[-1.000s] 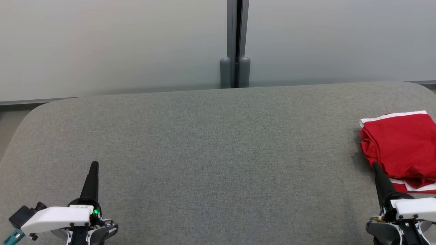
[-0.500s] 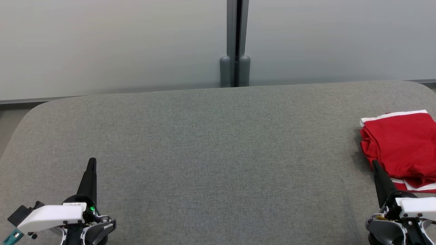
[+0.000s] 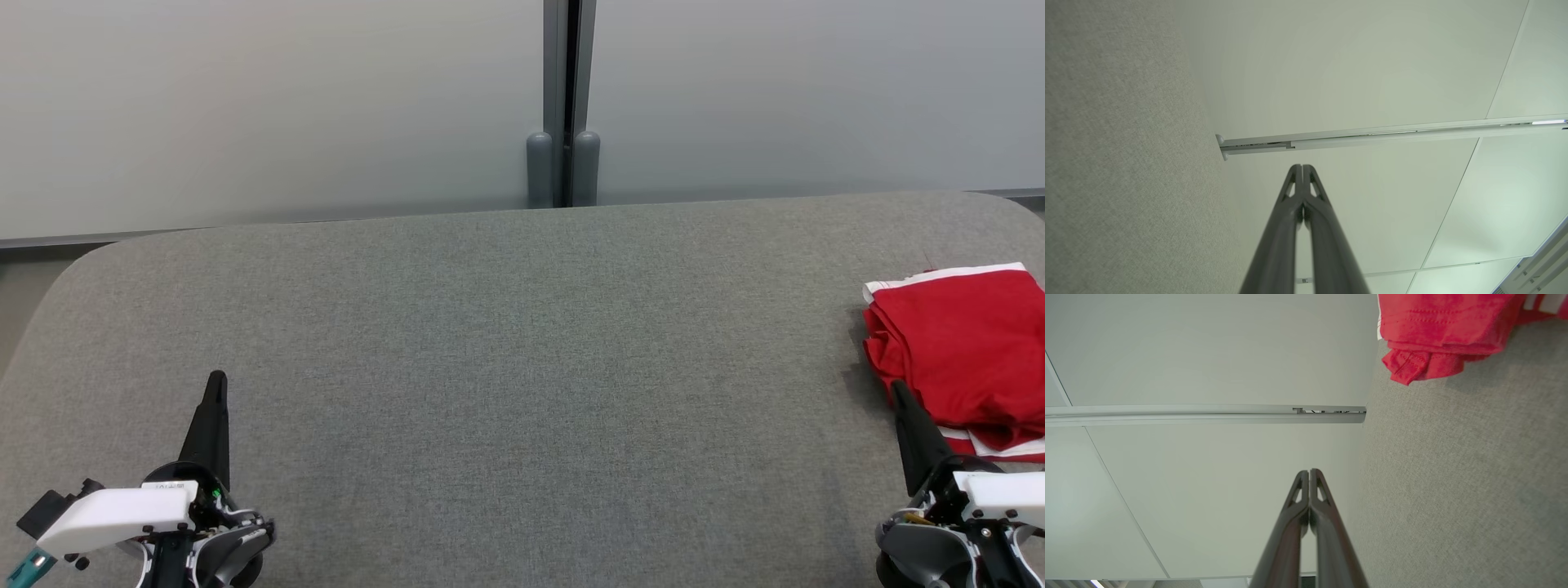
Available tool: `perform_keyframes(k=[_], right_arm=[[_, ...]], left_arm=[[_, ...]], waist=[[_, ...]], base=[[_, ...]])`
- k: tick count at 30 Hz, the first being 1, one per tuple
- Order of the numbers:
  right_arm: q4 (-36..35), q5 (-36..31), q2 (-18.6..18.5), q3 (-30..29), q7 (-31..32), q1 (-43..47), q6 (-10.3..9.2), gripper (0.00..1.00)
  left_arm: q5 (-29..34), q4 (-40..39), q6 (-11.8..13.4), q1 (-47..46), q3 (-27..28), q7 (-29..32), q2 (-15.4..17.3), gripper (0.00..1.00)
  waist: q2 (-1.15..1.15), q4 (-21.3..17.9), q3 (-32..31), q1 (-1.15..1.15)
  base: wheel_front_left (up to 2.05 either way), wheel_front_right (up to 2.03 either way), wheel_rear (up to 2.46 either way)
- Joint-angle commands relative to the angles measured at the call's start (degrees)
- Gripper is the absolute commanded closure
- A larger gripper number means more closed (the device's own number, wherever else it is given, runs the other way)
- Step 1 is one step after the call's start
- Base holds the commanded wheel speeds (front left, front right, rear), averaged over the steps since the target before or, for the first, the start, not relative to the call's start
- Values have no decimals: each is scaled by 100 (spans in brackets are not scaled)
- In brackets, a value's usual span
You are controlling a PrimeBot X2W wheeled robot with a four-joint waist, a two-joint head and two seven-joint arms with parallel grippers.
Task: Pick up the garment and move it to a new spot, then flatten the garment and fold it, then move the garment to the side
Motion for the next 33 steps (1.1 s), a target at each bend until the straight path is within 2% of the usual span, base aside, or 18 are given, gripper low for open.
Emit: perform_keyframes(k=[1,33], right_arm=[[13,11,-20,-15,27,-52,2,100],[13,12,-20,-11,25,-52,2,100]], left_arm=[[-6,-15,-18,-74,27,21,32,100],[-7,-17,-18,-74,25,20,32,100]], waist=[[0,0,0,0],[0,0,0,0]], base=[[0,0,0],[0,0,0]])
